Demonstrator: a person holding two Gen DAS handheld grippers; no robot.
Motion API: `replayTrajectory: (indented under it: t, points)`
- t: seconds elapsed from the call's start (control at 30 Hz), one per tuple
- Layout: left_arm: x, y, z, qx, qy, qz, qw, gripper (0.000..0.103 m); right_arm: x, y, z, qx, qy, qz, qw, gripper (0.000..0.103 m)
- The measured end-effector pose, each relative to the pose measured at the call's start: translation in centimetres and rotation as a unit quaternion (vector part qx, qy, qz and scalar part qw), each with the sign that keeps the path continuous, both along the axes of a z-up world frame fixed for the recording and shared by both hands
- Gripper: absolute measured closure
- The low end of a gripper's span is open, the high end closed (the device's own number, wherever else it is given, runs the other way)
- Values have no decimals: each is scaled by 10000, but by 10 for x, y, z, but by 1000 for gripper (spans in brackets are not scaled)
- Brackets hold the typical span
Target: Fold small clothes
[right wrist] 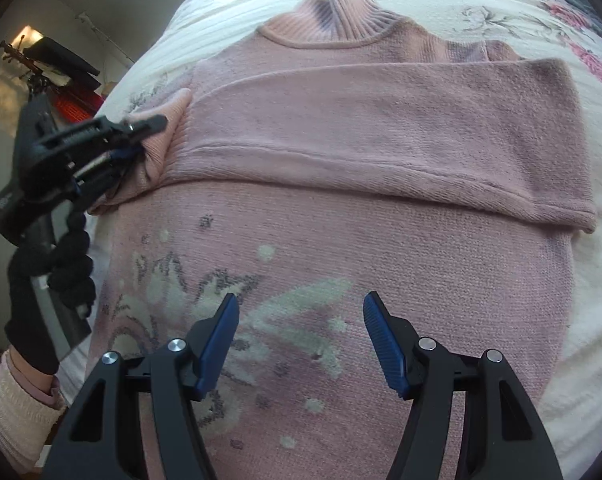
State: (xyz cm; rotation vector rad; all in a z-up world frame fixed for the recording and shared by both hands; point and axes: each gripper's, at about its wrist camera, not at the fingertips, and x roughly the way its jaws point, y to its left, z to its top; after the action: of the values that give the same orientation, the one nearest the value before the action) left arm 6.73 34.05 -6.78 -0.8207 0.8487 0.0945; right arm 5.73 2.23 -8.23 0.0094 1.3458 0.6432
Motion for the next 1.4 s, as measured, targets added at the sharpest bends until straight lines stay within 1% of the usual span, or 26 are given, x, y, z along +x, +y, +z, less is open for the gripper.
replayTrajectory:
  t: [0.03, 0.07, 0.13, 0.2, 0.27, 0.33, 0.4, 0.43, 0.5, 0.57, 0.63, 0.67, 0.7, 0.77, 0.83, 0.9, 1.0, 1.03, 1.07, 1.1, 1.13, 1.17, 1.2, 1.3, 1.4]
  points:
    - [-2, 0, -5, -3, 41, 6, 10000, 91, 0, -2, -1, -2, 5, -4, 10000, 38]
    - [-4, -1, -7, 1, 54, -7, 10000, 88, 0, -4, -2, -4, 10, -7, 10000, 38]
    - [-9, -2, -9, 13, 58, -43, 10000, 87, 0, -5, -4, -13, 28, -13, 10000, 38]
    - [-15, -1, -7, 29, 73, -108, 9999, 87, 1, -3, -6, -25, 55, -14, 10000, 38]
    - [-22, -2, -5, 22, 145, -260, 9996, 84, 3, 2, -6, -32, 61, -7, 10000, 38]
    - [-31, -5, 1, -13, 160, -425, 9990, 84, 5, 7, -3, -9, 42, 12, 10000, 38]
    - [-50, -3, 12, 144, 159, -623, 9978, 84, 9, 15, 1, 60, 23, 41, 10000, 38]
    - [-62, 2, 20, 261, 104, -623, 9977, 84, 11, 18, 4, 108, 22, 55, 9999, 38]
    - [-83, 19, 34, 468, 11, -489, 9977, 81, 18, 30, 10, 257, 26, 89, 9996, 38]
    - [-94, 43, 44, 712, -12, -211, 9972, 74, 25, 46, 16, 464, 59, 136, 9988, 38]
    - [-94, 70, 47, 1013, 102, 96, 9948, 74, 36, 69, 24, 753, 143, 212, 9968, 37]
    - [-91, 82, 46, 1057, 175, 237, 9940, 74, 41, 80, 26, 917, 193, 261, 9953, 36]
    - [-86, 93, 42, 1055, 261, 343, 9935, 74, 47, 93, 27, 1048, 257, 291, 9937, 36]
    - [-77, 109, 32, 1075, 500, 554, 9914, 74, 61, 117, 26, 1151, 361, 296, 9923, 35]
    - [-68, 117, 19, 1043, 697, 563, 9905, 74, 71, 138, 20, 1307, 598, 320, 9891, 34]
    - [-62, 120, 4, 1034, 994, 488, 9885, 73, 78, 160, 11, 1371, 836, 338, 9864, 34]
    - [-65, 123, -2, 1007, 932, 495, 9893, 72, 80, 181, -5, 1267, 1045, 440, 9854, 34]
    - [-66, 124, -2, 973, 907, 485, 9899, 72, 80, 187, -11, 1258, 1147, 442, 9844, 37]
    - [-68, 126, -1, 919, 894, 483, 9906, 72, 81, 191, -14, 1278, 1201, 424, 9836, 54]
    - [-70, 128, -1, 876, 888, 484, 9910, 72, 77, 191, -17, 1362, 1267, 415, 9817, 65]
    - [-71, 130, 1, 840, 893, 486, 9913, 72, 77, 192, -19, 1378, 1279, 393, 9814, 84]
    - [-74, 132, 3, 829, 903, 490, 9912, 72, 77, 190, -19, 1375, 1235, 365, 9821, 88]
    - [-76, 133, 6, 833, 897, 501, 9912, 72, 76, 188, -17, 1410, 1164, 364, 9825, 91]
    - [-88, 136, 21, 868, 713, 558, 9921, 72, 75, 175, -5, 1580, 1008, 355, 9816, 92]
    - [-83, 126, 33, 913, 533, 532, 9930, 72, 77, 149, 15, 1714, 787, 261, 9817, 92]
